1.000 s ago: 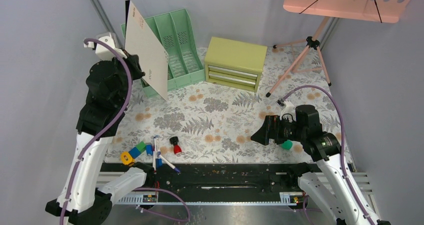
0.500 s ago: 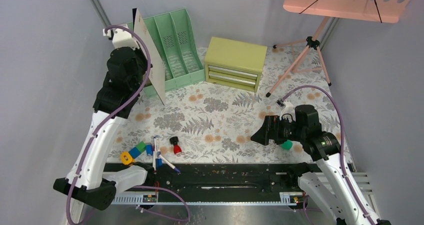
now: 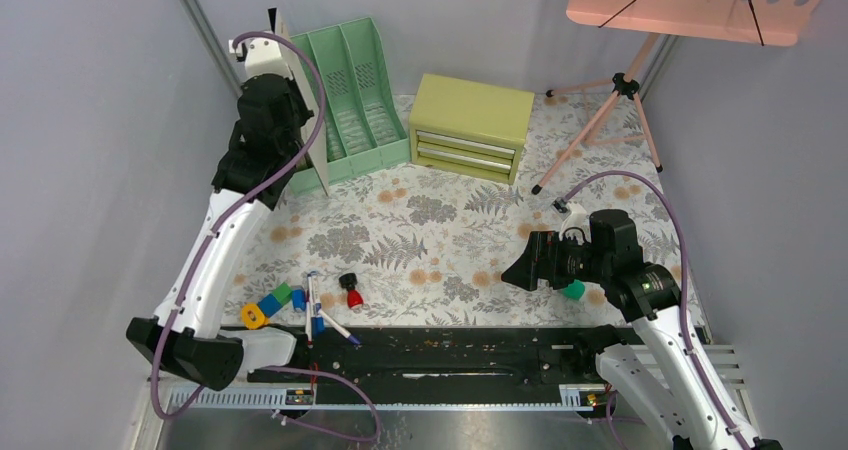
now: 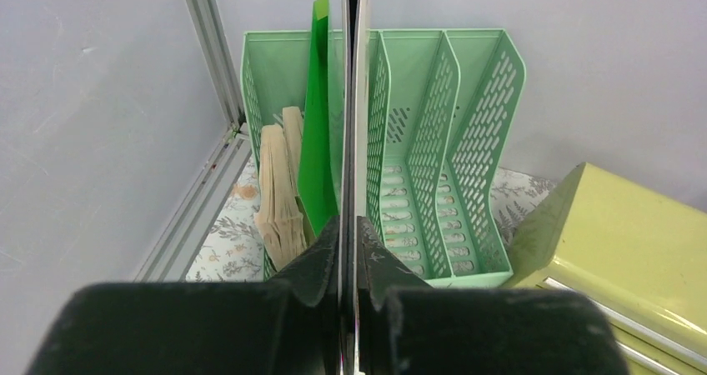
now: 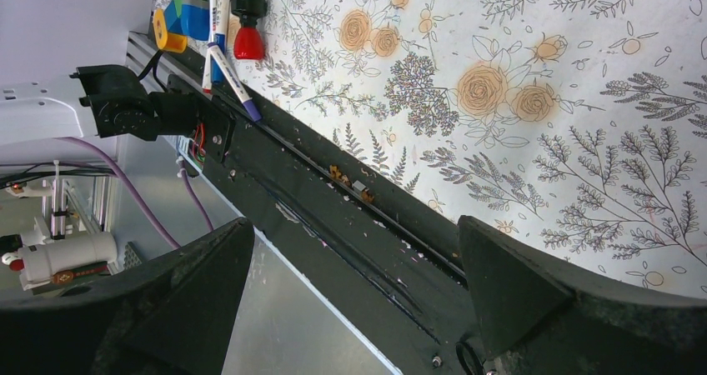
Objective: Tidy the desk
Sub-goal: Place the folder in the storage box.
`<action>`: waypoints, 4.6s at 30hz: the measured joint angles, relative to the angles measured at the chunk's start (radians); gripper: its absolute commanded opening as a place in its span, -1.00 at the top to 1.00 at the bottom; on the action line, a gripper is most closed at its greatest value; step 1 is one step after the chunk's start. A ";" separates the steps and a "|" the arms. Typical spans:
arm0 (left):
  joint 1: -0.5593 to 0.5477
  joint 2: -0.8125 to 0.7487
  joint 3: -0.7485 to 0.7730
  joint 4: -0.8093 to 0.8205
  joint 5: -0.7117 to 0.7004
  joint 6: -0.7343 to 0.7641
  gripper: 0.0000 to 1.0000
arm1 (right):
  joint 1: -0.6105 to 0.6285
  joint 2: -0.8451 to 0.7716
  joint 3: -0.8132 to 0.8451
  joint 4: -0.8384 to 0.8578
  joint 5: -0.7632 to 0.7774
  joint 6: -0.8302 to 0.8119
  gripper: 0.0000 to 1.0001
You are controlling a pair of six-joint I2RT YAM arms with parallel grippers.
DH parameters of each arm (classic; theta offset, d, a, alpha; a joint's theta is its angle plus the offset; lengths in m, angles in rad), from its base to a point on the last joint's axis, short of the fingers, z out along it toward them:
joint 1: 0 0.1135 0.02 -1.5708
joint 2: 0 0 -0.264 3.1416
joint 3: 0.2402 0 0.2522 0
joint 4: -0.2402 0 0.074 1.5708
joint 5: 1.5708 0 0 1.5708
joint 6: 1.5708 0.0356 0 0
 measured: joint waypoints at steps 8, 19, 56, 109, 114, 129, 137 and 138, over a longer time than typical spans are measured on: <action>0.030 0.068 0.006 0.072 0.001 0.012 1.00 | 0.000 0.005 0.000 0.000 0.000 0.000 -0.99; 0.074 0.148 0.012 0.185 0.019 0.018 1.00 | 0.000 0.015 -0.004 -0.005 -0.001 0.000 -0.99; 0.168 0.445 0.103 0.410 0.122 0.075 1.00 | 0.000 0.067 -0.006 -0.005 -0.002 0.000 -0.99; 0.200 0.419 -0.087 0.775 0.181 0.142 1.00 | 0.000 0.078 -0.006 -0.005 -0.001 0.000 -0.99; 0.201 0.420 -0.087 0.789 0.214 0.156 1.00 | 0.000 0.079 -0.006 -0.004 -0.001 0.000 -0.99; 0.204 0.441 -0.205 0.985 0.254 0.179 1.00 | 0.000 0.081 -0.006 -0.004 0.000 0.003 -0.99; 0.207 0.441 -0.241 1.059 0.253 0.179 1.00 | 0.000 0.081 -0.013 -0.004 -0.001 0.003 -0.99; 0.207 0.441 -0.242 1.064 0.254 0.179 1.00 | 0.000 0.081 -0.013 -0.003 -0.001 0.003 -0.99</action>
